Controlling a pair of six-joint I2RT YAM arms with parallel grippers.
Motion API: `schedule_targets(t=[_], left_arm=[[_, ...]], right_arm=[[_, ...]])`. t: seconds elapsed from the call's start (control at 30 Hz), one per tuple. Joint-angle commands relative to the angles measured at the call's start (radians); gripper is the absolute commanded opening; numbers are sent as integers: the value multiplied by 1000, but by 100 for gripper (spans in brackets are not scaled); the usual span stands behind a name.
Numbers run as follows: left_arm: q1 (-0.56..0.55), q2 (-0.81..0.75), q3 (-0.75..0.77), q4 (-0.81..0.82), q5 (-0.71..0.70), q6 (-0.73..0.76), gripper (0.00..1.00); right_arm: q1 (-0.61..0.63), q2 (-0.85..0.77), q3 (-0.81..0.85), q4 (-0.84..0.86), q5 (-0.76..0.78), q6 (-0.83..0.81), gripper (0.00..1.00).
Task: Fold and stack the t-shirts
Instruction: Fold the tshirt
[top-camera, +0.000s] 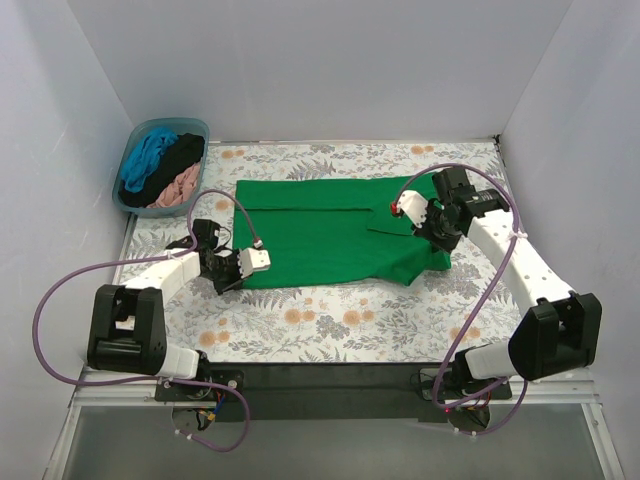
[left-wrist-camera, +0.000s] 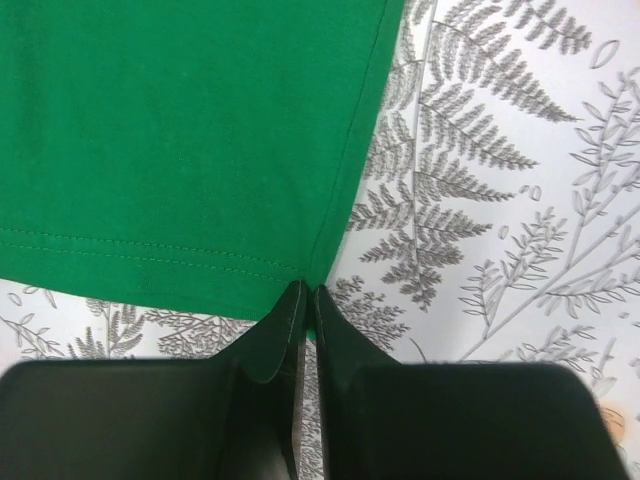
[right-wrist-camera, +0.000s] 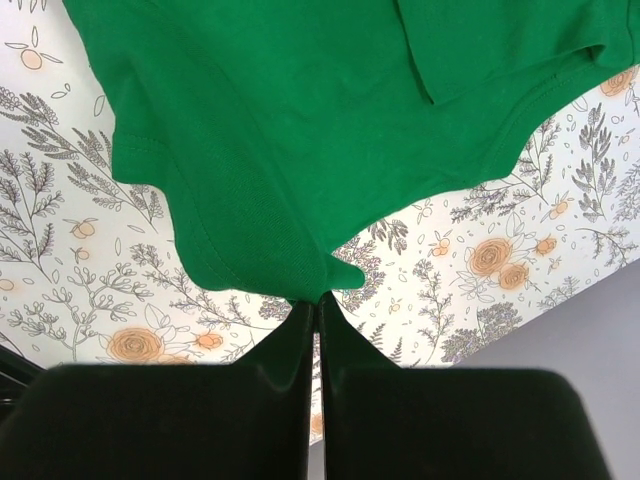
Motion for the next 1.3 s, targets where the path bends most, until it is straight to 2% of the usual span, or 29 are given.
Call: schedule_targets(t=[0.0,0.13,0.27,0.6,0.73,0.93,1.27], left_arm=[[-5,-43,53,-122,38,-11,0],[2,-51,186,-162,83,-65,0],[17,24,294,-169,123,-112,0],[54,191,466,-35,126,-218,0],[67,268,515,-18,120,-238,0],[83,303,543,0,115,-243,0],[94,331,535,15,77,-248,0]], right_arm=[[1,-39,31,-10,1,6,1],[1,-19,94,-9,14,-12,1],[-2,49,176,-7,47,-34,1],[-34,281,441,10,67,-89,1],[-41,387,535,11,76,-109,1],[-42,496,646,13,70,-124,1],[-41,608,715,24,67,-116,1]])
